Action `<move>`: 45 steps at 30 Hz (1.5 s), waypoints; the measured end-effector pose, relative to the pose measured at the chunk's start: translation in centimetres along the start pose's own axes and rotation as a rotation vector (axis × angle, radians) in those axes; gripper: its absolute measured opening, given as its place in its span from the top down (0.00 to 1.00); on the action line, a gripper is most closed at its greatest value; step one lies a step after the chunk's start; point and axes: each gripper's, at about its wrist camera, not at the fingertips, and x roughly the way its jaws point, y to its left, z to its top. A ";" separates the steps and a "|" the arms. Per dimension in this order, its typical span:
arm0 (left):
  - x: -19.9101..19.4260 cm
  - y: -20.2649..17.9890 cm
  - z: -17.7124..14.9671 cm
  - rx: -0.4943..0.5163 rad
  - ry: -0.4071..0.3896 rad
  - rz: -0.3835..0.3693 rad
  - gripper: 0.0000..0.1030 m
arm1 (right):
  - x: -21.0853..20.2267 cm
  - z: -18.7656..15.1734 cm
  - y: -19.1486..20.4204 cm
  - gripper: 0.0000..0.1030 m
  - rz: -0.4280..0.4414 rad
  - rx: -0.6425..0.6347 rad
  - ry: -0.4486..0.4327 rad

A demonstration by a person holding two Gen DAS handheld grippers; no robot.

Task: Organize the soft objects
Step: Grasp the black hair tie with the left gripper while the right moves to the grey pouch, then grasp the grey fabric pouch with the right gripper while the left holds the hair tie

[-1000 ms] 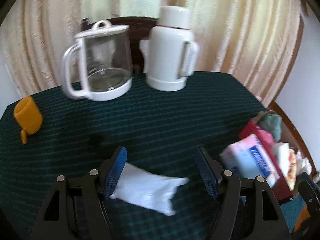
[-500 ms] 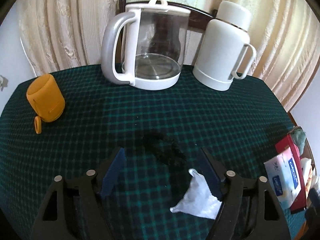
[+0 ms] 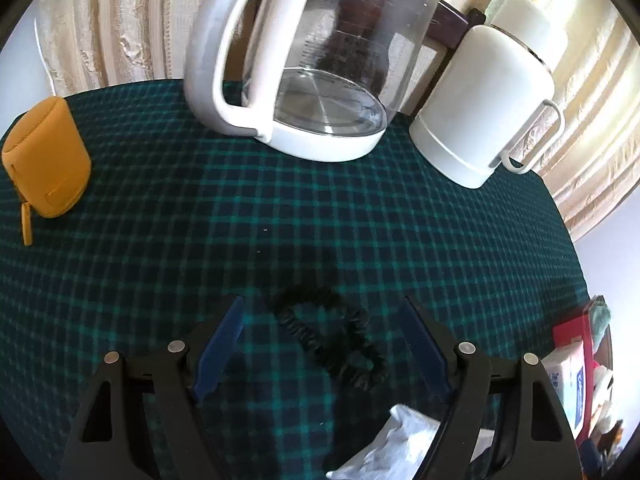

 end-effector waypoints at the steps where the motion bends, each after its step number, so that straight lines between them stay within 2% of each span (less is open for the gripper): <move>1: 0.2 -0.2 0.0 0.003 0.001 -0.003 0.22 | 0.2 0.0 0.1 0.23 0.001 0.000 0.005; 7: 1.1 -1.7 -0.5 0.041 0.002 -0.005 0.22 | 0.9 -0.1 0.4 0.23 -0.003 -0.009 0.029; 16: 2.3 -1.9 -1.1 0.091 -0.014 0.109 0.23 | 1.7 0.0 1.5 0.23 -0.014 -0.044 0.052; 17: 2.2 -1.6 -1.0 0.088 -0.018 0.113 0.25 | 1.8 0.0 1.7 0.23 -0.017 -0.054 0.056; 19: 2.1 -1.0 -1.0 0.072 -0.023 0.104 0.36 | 2.0 0.1 2.1 0.23 -0.018 -0.073 0.064; 21: 1.7 -0.3 -0.8 0.056 -0.027 0.104 0.59 | 2.3 0.3 2.4 0.23 -0.014 -0.084 0.071; 23: 1.3 0.5 -0.5 0.019 -0.021 0.071 0.69 | 2.6 0.5 2.8 0.23 -0.007 -0.093 0.076; 26: 0.3 1.6 0.1 -0.023 -0.036 0.038 0.70 | 3.1 1.3 3.2 0.23 0.010 -0.111 0.084; 36: -4.8 2.4 1.6 -0.036 -0.127 -0.042 0.70 | 7.4 2.7 5.1 0.20 0.057 -0.150 0.165; 45: -6.6 2.7 2.4 -0.047 -0.158 -0.092 0.70 | 11.1 2.6 8.8 0.15 0.071 -0.348 0.209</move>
